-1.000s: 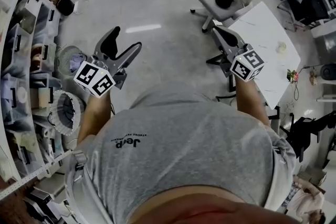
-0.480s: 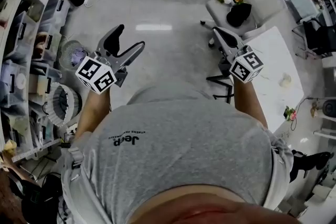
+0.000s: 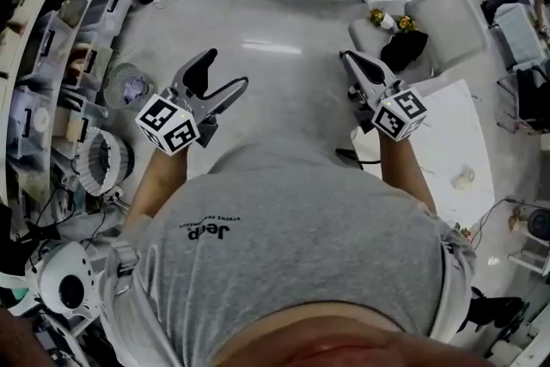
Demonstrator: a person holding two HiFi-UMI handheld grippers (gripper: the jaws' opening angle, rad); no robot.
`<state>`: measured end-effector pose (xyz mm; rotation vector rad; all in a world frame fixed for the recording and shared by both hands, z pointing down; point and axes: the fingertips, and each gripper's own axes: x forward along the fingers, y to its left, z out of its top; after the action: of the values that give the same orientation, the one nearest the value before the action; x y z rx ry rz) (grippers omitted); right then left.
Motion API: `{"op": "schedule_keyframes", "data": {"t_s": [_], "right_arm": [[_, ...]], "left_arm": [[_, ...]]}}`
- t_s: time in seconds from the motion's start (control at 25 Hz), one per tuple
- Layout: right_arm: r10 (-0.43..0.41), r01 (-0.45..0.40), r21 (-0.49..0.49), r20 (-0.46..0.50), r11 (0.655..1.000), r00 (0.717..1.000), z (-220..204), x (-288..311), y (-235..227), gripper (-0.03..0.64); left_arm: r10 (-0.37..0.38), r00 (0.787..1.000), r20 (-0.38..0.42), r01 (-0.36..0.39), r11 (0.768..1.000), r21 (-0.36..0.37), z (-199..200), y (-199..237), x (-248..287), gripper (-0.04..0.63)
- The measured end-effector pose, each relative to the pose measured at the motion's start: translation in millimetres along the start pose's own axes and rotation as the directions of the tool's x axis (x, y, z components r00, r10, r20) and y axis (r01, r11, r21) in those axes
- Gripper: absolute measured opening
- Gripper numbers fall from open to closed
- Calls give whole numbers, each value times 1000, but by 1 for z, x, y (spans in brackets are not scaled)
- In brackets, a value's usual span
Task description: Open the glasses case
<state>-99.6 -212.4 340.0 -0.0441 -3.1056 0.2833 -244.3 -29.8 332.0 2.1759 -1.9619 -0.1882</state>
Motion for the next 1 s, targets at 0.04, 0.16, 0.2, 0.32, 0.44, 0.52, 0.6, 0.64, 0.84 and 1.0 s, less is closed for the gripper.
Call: {"op": "schedule_keyframes", "data": {"t_s": [0.04, 0.16, 0.2, 0.32, 0.44, 0.52, 0.6, 0.64, 0.84, 1.0], "right_arm": [[-2, 2, 6, -2, 1000, 1000, -3, 5, -1, 5], [-24, 24, 5, -6, 1000, 1000, -6, 20, -2, 5], [-40, 40, 2, -2, 999, 999, -4, 25, -1, 5], [-117, 117, -16, 7, 993, 993, -2, 33, 2, 5], [-218, 218, -8, 18, 976, 976, -1, 27, 1, 5], [-278, 278, 5, 28, 961, 960, 1, 20, -7, 5], [-330, 330, 9, 36, 944, 943, 1, 8, -14, 5], [-352, 352, 8, 38, 936, 935, 0, 0, -17, 5], [-461, 460, 20, 51, 888, 886, -9, -61, -29, 5], [-562, 561, 45, 52, 827, 825, -25, -132, -43, 5]], "left_arm": [[-2, 1000, -3, 2, 1000, 3, 0, 6, 1, 446], [-27, 1000, -9, 28, 1000, 4, 2, 25, 4, 446], [-47, 999, -10, 48, 999, 9, 2, 32, 6, 446], [-128, 991, -37, 128, 992, 19, -2, 51, 14, 446], [-222, 970, -95, 226, 973, 33, -6, 61, 31, 446], [-278, 952, -124, 285, 958, 40, -8, 61, 47, 446], [-334, 931, -145, 342, 939, 38, -14, 55, 65, 446], [-360, 920, -156, 370, 929, 35, -18, 50, 75, 446], [-482, 842, -243, 500, 866, 14, -56, 0, 125, 446], [-580, 746, -328, 612, 791, -6, -101, -58, 165, 445]]}}
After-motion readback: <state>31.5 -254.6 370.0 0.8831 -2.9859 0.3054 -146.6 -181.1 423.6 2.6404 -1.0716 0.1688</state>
